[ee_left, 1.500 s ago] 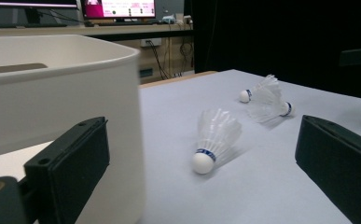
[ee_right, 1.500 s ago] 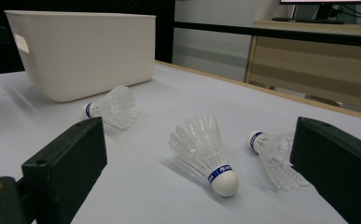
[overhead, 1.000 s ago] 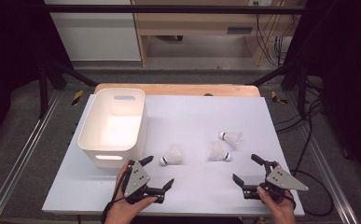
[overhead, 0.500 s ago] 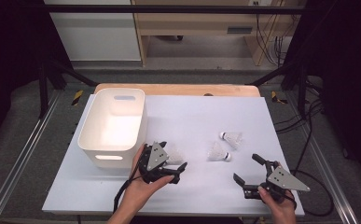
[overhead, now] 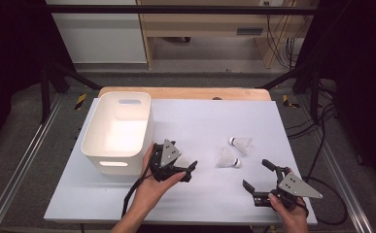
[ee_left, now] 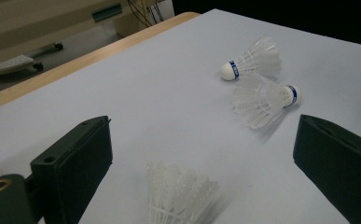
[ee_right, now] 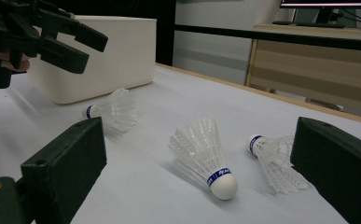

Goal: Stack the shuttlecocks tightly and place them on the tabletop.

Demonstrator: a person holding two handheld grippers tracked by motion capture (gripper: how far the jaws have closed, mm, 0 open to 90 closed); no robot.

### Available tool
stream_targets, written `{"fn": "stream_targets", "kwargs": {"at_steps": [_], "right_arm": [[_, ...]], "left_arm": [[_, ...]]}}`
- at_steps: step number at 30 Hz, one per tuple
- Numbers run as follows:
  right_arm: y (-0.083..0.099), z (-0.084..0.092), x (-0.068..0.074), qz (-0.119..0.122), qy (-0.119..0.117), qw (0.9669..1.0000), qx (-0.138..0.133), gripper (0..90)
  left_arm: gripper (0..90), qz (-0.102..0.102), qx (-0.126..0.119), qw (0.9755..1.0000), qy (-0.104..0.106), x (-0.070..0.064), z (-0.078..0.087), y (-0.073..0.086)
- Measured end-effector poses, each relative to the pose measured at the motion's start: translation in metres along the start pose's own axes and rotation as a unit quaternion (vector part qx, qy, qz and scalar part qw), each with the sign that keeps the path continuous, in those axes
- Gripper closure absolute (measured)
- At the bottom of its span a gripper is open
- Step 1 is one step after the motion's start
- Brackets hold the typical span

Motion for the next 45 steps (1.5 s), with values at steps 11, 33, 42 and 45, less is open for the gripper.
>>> {"fn": "stream_targets", "kwargs": {"at_steps": [11, 33, 42, 45], "right_arm": [[0.000, 0.000, 0.001, 0.002, -0.001, 1.0000, 0.005, 4.1], [0.001, -0.001, 0.001, 0.002, -0.002, 1.0000, 0.007, 4.4], [0.001, -0.002, 0.001, 0.003, -0.003, 1.0000, 0.008, 4.5], [0.001, -0.001, 0.001, 0.004, -0.002, 1.0000, 0.007, 4.7]], "left_arm": [[5.9, 0.017, 0.036, 0.9992, -0.002, 0.003, -0.016, 0.013], [7.8, 0.026, 0.097, 0.9949, 0.008, 0.012, -0.035, 0.044], [7.5, 0.024, 0.102, 0.9944, 0.008, 0.008, -0.044, 0.045], [7.8, 0.023, 0.115, 0.9931, 0.006, 0.009, -0.047, 0.048]]}}
Point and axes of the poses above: each handheld gripper's, and its own axes: z roughly backward along the jaws, y roughly out of its underside, x roughly to its left, the point moved 2 cm from there along -z, roughly forward along the jaws, and after that the axes turned 1 degree about y, right-handed, at the moved point
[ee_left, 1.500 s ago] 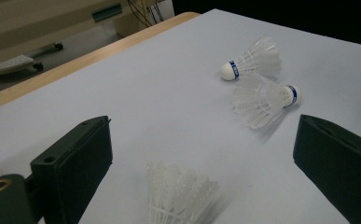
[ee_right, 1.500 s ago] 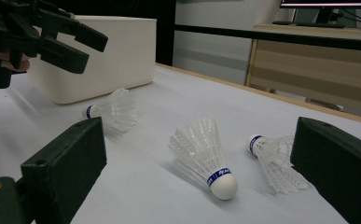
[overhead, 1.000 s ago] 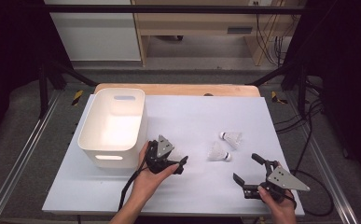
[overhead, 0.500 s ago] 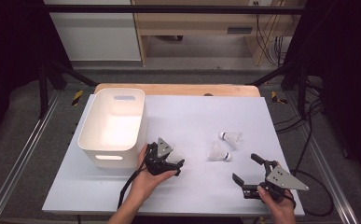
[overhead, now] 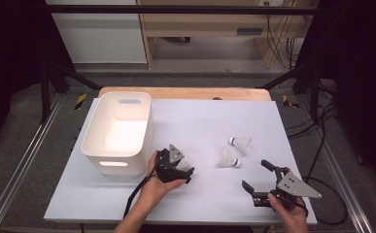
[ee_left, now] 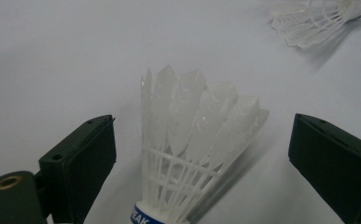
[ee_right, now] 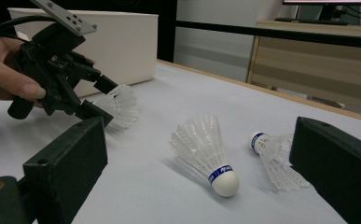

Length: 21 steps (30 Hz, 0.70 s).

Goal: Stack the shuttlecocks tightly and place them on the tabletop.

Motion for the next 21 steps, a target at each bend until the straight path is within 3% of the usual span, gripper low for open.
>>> {"fn": "stream_targets", "kwargs": {"at_steps": [5, 7, 10, 17, 21], "right_arm": [[0.0000, -0.0003, 0.0000, -0.003, -0.002, 1.0000, 0.000, 4.7], [-0.0002, 0.0000, 0.0001, -0.003, -0.002, 1.0000, 0.001, 4.8], [-0.0001, 0.0002, -0.0003, -0.004, -0.004, 1.0000, -0.001, 4.9], [-0.0002, 0.0005, -0.0009, -0.004, -0.002, 1.0000, 0.001, 5.0], [-0.0006, 0.0016, -0.0011, -0.004, -0.002, 1.0000, -0.001, 5.0]], "left_arm": [[12.6, 0.013, -0.001, 0.9999, 0.003, 0.0009, -0.0022, -0.0008], [15.8, 0.015, 0.002, 0.9997, 0.017, 0.0008, -0.0028, -0.0006], [17.7, 0.013, 0.004, 0.9998, 0.017, 0.0005, -0.0027, 0.0000], [33.5, 0.002, 0.015, 0.9997, 0.018, -0.0026, -0.0010, 0.0014], [43.6, -0.005, 0.013, 0.9999, 0.005, -0.0020, 0.0016, 0.0042]]}}
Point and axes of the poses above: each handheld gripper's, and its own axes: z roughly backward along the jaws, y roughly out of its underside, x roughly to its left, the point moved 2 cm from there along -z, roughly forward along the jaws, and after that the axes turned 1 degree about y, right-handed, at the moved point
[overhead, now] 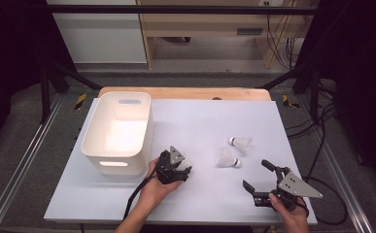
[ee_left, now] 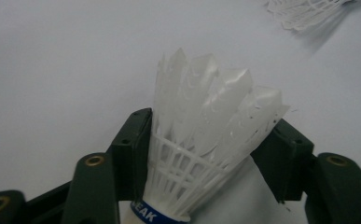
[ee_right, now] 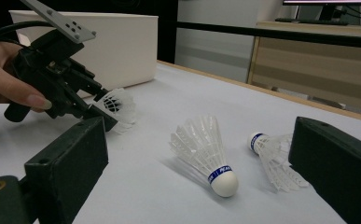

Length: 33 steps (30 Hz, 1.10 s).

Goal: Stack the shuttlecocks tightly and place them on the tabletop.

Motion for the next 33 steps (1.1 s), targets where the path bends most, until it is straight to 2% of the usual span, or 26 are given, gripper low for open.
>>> {"fn": "stream_targets", "kwargs": {"at_steps": [2, 5, 8, 11, 12, 13, 15, 18, 19, 21, 24, 26, 27, 28, 30, 32, 33], "right_arm": [[0.000, 0.000, 0.000, -0.001, 0.000, 1.0000, 0.000, 5.0], [0.000, 0.000, 0.000, -0.001, 0.000, 1.0000, 0.001, 5.0], [0.000, 0.000, 0.000, 0.000, 0.000, 1.0000, 0.001, 5.0], [0.000, 0.000, 0.001, 0.003, -0.001, 1.0000, 0.003, 5.0], [0.000, -0.001, 0.001, 0.003, -0.001, 1.0000, 0.003, 5.0], [0.000, -0.001, 0.001, 0.003, -0.001, 1.0000, 0.003, 5.0], [0.000, -0.001, 0.001, 0.004, -0.002, 1.0000, 0.003, 5.0], [0.000, -0.001, 0.001, 0.003, -0.002, 1.0000, 0.003, 5.0], [0.001, -0.001, 0.001, 0.003, -0.002, 1.0000, 0.003, 5.0], [0.001, -0.002, 0.001, 0.003, -0.003, 1.0000, 0.003, 4.9], [0.001, -0.002, 0.001, 0.005, -0.003, 1.0000, 0.004, 4.9], [0.001, -0.003, 0.002, 0.005, -0.004, 1.0000, 0.006, 4.9], [0.001, -0.003, 0.003, 0.005, -0.005, 1.0000, 0.006, 4.9], [0.001, -0.003, 0.003, 0.005, -0.005, 1.0000, 0.006, 4.9], [0.001, -0.003, 0.003, 0.005, -0.006, 0.9999, 0.008, 4.9], [0.001, -0.003, 0.003, 0.006, -0.005, 0.9999, 0.009, 4.9], [0.001, -0.004, 0.003, 0.006, -0.005, 0.9999, 0.010, 4.9]], "left_arm": [[45.7, -0.001, 0.000, 1.0000, -0.002, 0.001, 0.001, 0.000], [53.4, 0.001, -0.018, 0.9998, -0.007, 0.006, 0.005, -0.003], [54.3, -0.005, -0.024, 0.9996, -0.016, 0.008, 0.007, -0.006], [55.4, -0.015, -0.029, 0.9992, -0.023, 0.010, 0.008, -0.011], [55.8, -0.028, -0.029, 0.9987, -0.031, 0.012, 0.005, -0.015], [56.1, -0.028, -0.029, 0.9987, -0.031, 0.012, 0.005, -0.015], [56.2, -0.043, -0.021, 0.9981, -0.040, 0.014, 0.002, -0.020], [56.2, -0.051, -0.017, 0.9975, -0.046, 0.017, -0.003, -0.026], [56.2, -0.066, -0.013, 0.9961, -0.058, 0.019, -0.004, -0.030], [56.1, -0.068, -0.010, 0.9954, -0.066, 0.023, -0.004, -0.032], [56.5, -0.056, -0.011, 0.9962, -0.065, 0.028, -0.004, -0.033], [56.9, -0.058, -0.008, 0.9962, -0.065, 0.028, -0.004, -0.033], [57.0, -0.075, 0.002, 0.9950, -0.065, 0.025, -0.004, -0.030], [57.1, -0.075, 0.002, 0.9950, -0.065, 0.025, -0.004, -0.030], [57.5, -0.091, 0.014, 0.9933, -0.069, 0.022, -0.002, -0.027], [58.5, -0.094, 0.016, 0.9931, -0.068, 0.021, -0.001, -0.026], [59.0, -0.104, 0.016, 0.9921, -0.068, 0.020, 0.000, -0.024]]}}
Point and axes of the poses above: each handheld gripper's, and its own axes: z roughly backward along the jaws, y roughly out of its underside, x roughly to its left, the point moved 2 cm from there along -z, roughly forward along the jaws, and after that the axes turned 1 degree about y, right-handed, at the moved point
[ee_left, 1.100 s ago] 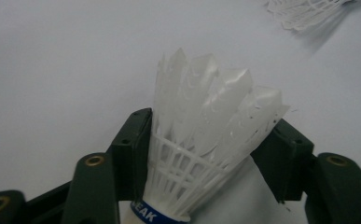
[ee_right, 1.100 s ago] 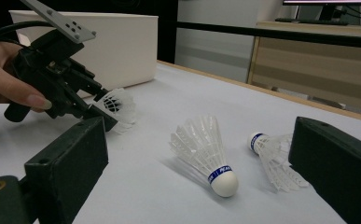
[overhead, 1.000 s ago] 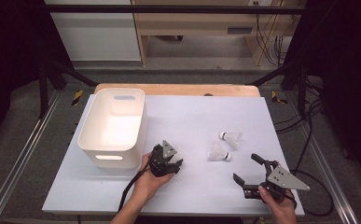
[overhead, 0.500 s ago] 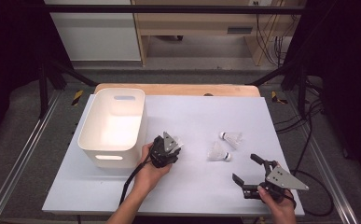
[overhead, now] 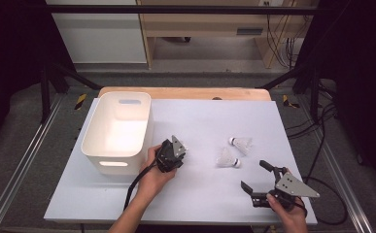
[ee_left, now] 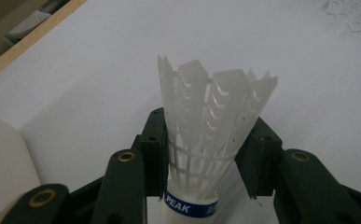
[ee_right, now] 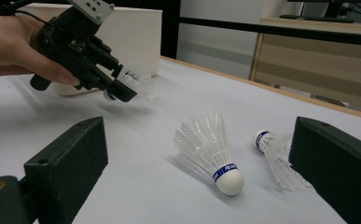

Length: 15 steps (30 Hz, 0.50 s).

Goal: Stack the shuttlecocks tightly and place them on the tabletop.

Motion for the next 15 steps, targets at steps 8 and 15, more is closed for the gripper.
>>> {"fn": "stream_targets", "kwargs": {"at_steps": [8, 15], "right_arm": [[0.001, -0.001, 0.000, 0.002, -0.001, 1.0000, 0.003, 4.8], [0.001, -0.001, -0.001, -0.004, -0.001, 1.0000, 0.002, 4.7]], "left_arm": [[54.9, -0.016, 0.010, 0.9997, 0.015, -0.003, 0.005, 0.005], [43.1, -0.007, 0.009, 0.9989, 0.045, -0.012, 0.005, 0.010]]}}
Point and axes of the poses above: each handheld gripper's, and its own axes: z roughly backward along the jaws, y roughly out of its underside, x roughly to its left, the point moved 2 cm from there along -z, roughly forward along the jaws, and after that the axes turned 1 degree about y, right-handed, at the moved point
